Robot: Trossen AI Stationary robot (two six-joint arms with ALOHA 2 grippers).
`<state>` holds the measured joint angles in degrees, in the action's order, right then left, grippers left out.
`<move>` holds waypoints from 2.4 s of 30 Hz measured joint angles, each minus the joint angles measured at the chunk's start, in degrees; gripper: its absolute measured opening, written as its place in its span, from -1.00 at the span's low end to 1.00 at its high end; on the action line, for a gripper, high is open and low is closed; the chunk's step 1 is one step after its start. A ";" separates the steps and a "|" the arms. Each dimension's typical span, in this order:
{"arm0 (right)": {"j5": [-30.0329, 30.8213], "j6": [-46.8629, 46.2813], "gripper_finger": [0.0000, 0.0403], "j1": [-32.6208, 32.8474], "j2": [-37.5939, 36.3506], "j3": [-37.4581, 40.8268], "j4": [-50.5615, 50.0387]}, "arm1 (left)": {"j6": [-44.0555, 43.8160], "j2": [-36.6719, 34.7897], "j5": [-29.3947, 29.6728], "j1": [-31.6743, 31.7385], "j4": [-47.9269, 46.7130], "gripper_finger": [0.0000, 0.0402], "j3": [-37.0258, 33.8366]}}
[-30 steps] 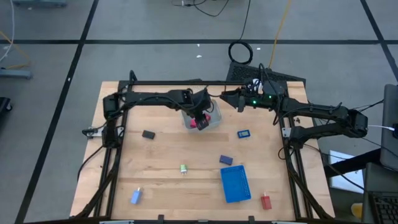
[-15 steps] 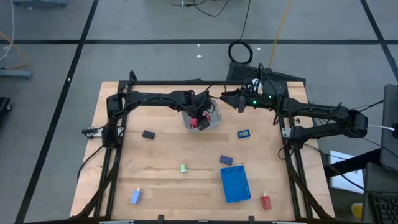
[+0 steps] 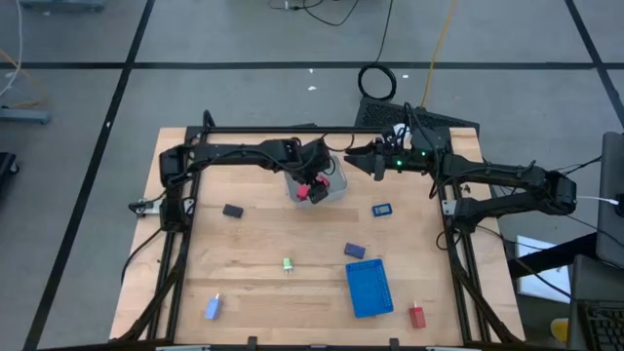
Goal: Pick & Place Office items
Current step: Put the green charger adapter into the gray bin
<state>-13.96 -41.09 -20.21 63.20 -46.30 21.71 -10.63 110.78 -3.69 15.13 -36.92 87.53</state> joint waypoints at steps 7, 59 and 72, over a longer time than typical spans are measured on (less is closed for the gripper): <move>-0.32 4.95 0.20 -0.02 -2.02 0.02 1.71 | 5.34 -9.96 8.82 -1.71 0.86 0.29 0.00; -5.81 11.60 0.20 11.11 -17.99 0.02 -14.79 | -9.42 -24.66 5.75 -22.77 21.52 0.21 0.00; -5.89 9.23 0.20 14.88 -17.99 0.02 -28.18 | -51.98 -24.66 6.96 -24.66 8.79 0.07 0.00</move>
<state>-19.86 -31.86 -5.33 45.21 -46.28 -6.47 -62.61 86.13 3.27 -9.54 -28.13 87.53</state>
